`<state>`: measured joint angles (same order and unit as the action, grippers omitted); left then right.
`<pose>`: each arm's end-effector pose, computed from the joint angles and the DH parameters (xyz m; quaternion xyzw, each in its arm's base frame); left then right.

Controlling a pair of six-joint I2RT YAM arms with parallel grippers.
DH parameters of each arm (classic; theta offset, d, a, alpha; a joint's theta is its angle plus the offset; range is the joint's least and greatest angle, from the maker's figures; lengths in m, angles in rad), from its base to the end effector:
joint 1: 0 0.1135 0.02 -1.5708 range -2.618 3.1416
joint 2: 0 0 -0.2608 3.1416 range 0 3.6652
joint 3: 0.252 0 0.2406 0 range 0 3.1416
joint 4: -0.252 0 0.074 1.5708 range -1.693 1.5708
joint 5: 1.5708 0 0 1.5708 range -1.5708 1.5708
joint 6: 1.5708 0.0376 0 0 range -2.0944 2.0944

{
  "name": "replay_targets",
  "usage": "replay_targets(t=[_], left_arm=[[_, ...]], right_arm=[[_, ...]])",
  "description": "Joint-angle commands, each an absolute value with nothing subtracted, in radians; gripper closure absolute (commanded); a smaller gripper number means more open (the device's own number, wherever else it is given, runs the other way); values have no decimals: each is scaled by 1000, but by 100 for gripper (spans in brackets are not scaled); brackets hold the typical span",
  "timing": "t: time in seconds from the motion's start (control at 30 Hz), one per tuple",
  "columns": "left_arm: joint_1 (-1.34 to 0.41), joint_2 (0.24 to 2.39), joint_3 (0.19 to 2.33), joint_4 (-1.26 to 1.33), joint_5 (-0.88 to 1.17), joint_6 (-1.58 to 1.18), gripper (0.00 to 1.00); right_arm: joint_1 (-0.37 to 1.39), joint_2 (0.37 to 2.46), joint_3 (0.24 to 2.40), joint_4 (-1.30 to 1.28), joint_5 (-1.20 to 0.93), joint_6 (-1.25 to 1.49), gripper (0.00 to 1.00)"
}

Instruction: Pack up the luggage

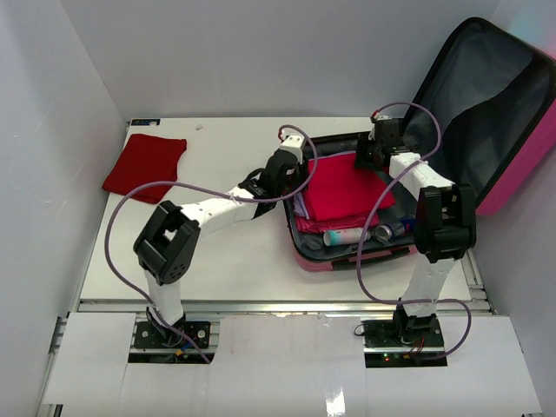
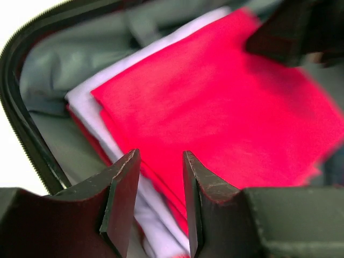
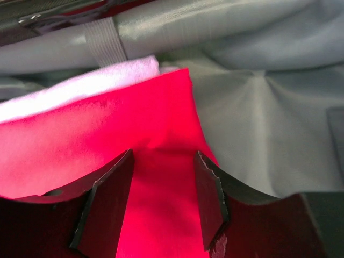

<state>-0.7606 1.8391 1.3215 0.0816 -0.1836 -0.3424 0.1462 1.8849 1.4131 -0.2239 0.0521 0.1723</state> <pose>0.3104 -0.2859 0.2550 0.1261 0.8317 -0.2146 0.4963 0.4168 0.0594 0.2376 0.0229 0.9053 0.0439 0.4220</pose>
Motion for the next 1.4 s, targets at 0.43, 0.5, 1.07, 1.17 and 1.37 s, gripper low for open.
replay_targets(t=[0.43,0.5,1.07,1.17,1.37], left_arm=[[-847,1762,1161,69,-25,-325,68],[-848,1777,1170,50,-29,-331,69],[-776,1602,1441,-260,-428,-398,53],[-653,1577,1455,-277,-481,-431,53],[-264,1554,1318,-202,-490,-549,74]], right_arm=[[232,1277,1084,-341,94,288,43],[258,1214,1038,-341,118,291,43],[420,1043,913,-292,189,325,42],[424,1043,899,-269,168,327,42],[434,1010,872,-229,129,319,41]])
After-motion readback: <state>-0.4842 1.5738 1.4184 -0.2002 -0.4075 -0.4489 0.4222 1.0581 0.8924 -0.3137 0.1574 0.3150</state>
